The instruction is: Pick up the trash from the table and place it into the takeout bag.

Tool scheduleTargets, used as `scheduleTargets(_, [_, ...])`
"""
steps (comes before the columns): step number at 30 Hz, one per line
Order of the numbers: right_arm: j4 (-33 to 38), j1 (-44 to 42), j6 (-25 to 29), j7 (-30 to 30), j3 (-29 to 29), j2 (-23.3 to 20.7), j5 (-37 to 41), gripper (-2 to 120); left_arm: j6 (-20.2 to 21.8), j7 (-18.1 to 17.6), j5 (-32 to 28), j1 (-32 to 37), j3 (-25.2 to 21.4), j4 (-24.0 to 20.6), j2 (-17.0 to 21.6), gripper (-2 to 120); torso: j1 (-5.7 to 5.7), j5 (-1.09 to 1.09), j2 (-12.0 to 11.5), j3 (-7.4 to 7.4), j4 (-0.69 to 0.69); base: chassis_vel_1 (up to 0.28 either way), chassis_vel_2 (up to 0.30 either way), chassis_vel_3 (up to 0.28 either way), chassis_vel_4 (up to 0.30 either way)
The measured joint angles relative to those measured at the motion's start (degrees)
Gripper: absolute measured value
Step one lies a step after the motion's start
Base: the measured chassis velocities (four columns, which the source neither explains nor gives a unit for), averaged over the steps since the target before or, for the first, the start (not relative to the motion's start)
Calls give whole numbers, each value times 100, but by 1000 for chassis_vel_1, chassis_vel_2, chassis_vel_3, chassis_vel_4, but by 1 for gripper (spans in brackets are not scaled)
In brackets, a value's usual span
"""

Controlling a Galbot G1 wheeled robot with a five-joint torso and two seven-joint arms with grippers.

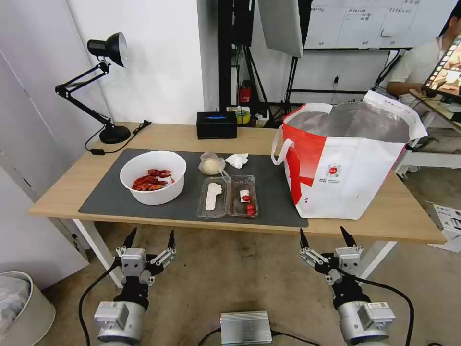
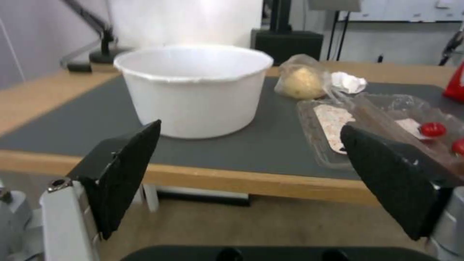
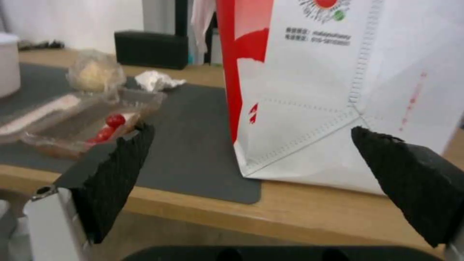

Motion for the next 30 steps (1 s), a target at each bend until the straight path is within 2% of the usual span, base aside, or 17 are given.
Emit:
scheduleTargets(2, [-36,178,-211,78,6,-322,162,100,303,-166,-213,-150,60,-44,32,100,0,1,0,0,0,0,0,0,0])
scheduleTargets(3, [-65,333,-397,148,14,-598,304,100,606,-322,-428,-296,116,-89,64,100,0,2,-1,0,0,0,0,0,0])
scheduleTargets(4, [-65,333,-397,148,14,-598,304,100,606,-322,-428,-296,116,-89,64,100,0,2,-1,0,0,0,0,0,0])
scheduleTargets(7, [-135,700,-834,309,26,-1261,640,100,1241,-675,-872,-605,237,-186,127,100,0,1,-1,0,0,0,0,0,0])
scheduleTargets(9, [-135,700,-834,309,26,-1261,640,100,1241,-675,-872,-605,237,-186,127,100,0,1,-1,0,0,0,0,0,0])
scheduleTargets(10, [-139,790,-1005,371,45,-1474,760,100,1451,-803,-1086,-670,278,-206,215,100,1,0,-1,1,1,0,0,0,0])
scheduleTargets(11, [-137,781,-1061,381,37,-1485,795,100,1525,-854,-1215,-658,310,-201,280,100,0,0,-1,0,-1,0,0,0,0])
scheduleTargets(20, [-114,760,-1056,354,14,-1428,796,100,1608,-940,-1512,-622,326,-242,294,100,-1,0,-1,0,0,0,0,0,0])
scheduleTargets(21, [-110,759,-1048,341,15,-1423,798,100,1623,-987,-1758,-623,352,-259,306,100,-2,0,0,0,0,0,0,0,0])
scheduleTargets(22, [-91,754,-1034,317,14,-1418,800,100,1661,-1217,-2494,-654,458,-326,326,100,-1,0,-1,0,0,0,0,0,0])
scheduleTargets(23, [-91,754,-1034,317,14,-1418,800,100,1661,-1217,-2494,-654,458,-326,326,100,-1,0,-1,0,0,0,0,0,0])
scheduleTargets(24, [-76,750,-1024,300,13,-1416,800,100,1716,-1505,-3339,-733,565,-404,332,100,-1,0,0,0,0,0,0,0,0])
scheduleTargets(26, [-64,747,-1008,286,7,-1413,800,100,1786,-2000,-4506,-899,713,-484,333,100,-1,0,0,0,-1,0,0,0,0])
scheduleTargets(27, [-64,747,-1008,286,7,-1413,800,100,1786,-2000,-4506,-899,713,-484,333,100,-1,0,0,0,-1,0,0,0,0])
scheduleTargets(30, [-44,745,-988,272,4,-1417,800,100,1752,-2537,-5758,-1140,872,-508,321,100,-1,0,0,0,0,0,0,0,0])
